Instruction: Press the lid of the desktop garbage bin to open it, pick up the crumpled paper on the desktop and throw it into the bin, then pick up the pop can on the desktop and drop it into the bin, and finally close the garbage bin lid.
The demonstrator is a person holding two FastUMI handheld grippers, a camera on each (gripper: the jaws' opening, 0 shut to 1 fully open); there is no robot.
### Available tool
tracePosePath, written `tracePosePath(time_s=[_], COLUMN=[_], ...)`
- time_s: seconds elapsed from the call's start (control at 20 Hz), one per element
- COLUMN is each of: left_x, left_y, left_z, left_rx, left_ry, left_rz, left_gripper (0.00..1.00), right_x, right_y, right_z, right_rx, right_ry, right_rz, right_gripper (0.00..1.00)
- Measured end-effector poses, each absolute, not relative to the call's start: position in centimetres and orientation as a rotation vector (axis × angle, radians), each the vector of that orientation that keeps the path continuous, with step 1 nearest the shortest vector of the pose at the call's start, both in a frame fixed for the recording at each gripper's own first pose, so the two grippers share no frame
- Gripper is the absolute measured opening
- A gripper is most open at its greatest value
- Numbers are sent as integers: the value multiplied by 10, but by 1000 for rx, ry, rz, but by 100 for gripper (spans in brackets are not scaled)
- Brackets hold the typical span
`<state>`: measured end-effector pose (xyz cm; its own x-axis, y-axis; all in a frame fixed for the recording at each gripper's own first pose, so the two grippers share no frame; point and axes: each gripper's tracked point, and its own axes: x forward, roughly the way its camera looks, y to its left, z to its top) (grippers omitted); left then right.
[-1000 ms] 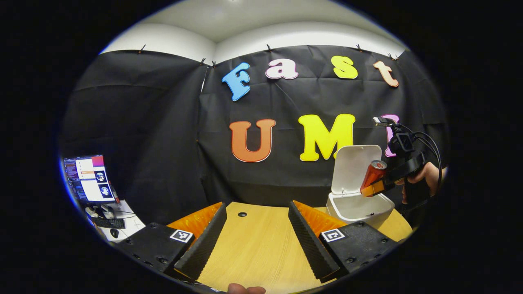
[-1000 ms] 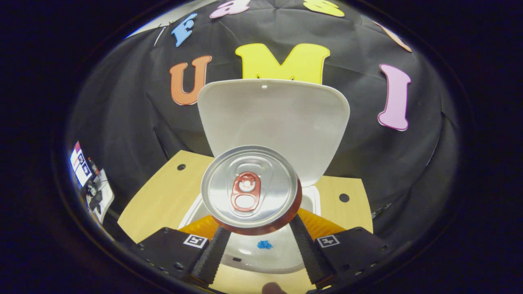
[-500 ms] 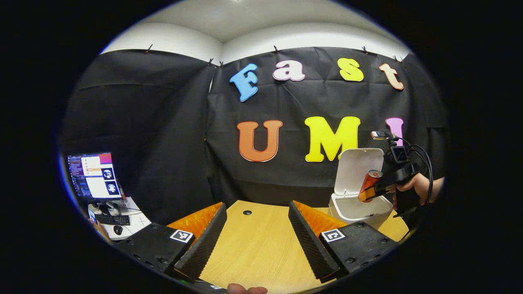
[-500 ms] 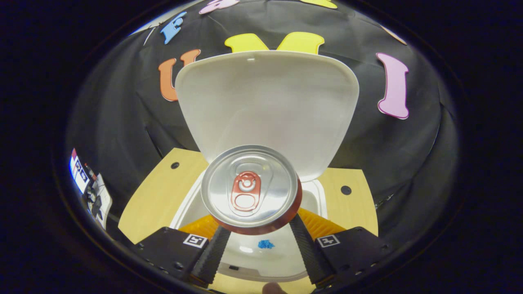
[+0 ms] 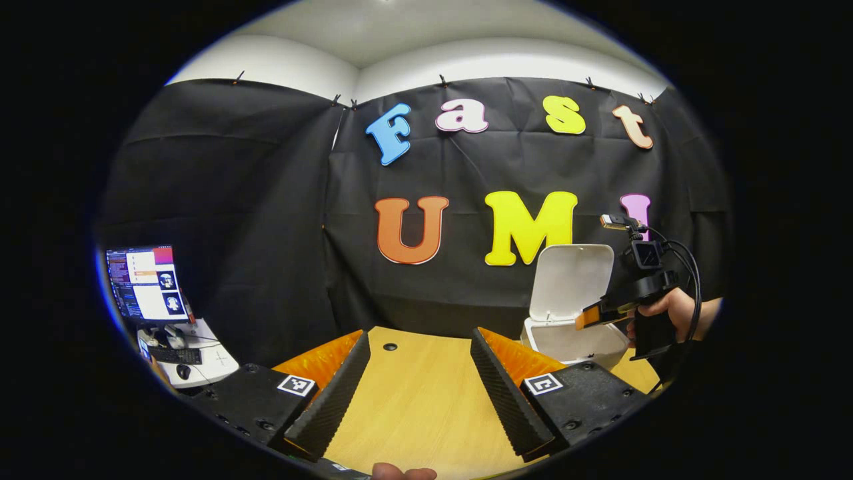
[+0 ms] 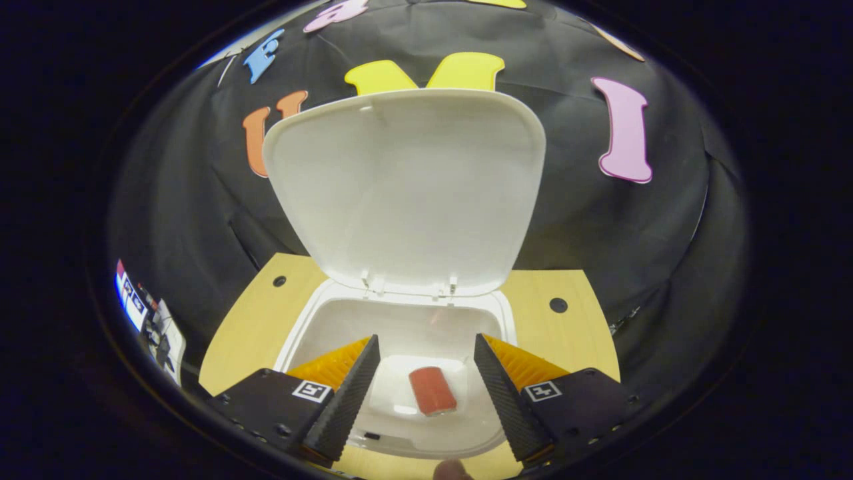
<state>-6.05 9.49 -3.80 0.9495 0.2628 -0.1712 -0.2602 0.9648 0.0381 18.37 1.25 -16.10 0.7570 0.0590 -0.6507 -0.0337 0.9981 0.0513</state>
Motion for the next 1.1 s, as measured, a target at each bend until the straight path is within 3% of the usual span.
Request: tracePosePath(time_s=[0.25, 0.4, 0.55, 0.6, 0.65, 1.05, 1.1], left_x=[-51, -46, -42, -42, -41, -39, -39], left_y=[77, 65, 58, 55, 54, 71, 74], left_z=[-37, -38, -39, -39, -37, -23, -23], left_rx=[45, 40, 22, 14, 10, 8, 13], left_ry=[162, 156, 152, 152, 147, 102, 104], left_rz=[208, 173, 145, 137, 133, 172, 183], left_gripper=[98, 98, 98, 98, 98, 98, 98], right_x=[163, 155, 153, 153, 154, 198, 206], right_y=[1, 1, 12, 17, 22, 46, 47], right_z=[-124, -86, -42, -29, -19, 40, 42], right_rx=[60, 48, 66, 70, 73, 54, 52], right_ry=[625, 549, 476, 457, 439, 307, 301], right_rz=[19, 7, 10, 19, 27, 36, 35], right_gripper=[89, 94, 94, 89, 94, 94, 90])
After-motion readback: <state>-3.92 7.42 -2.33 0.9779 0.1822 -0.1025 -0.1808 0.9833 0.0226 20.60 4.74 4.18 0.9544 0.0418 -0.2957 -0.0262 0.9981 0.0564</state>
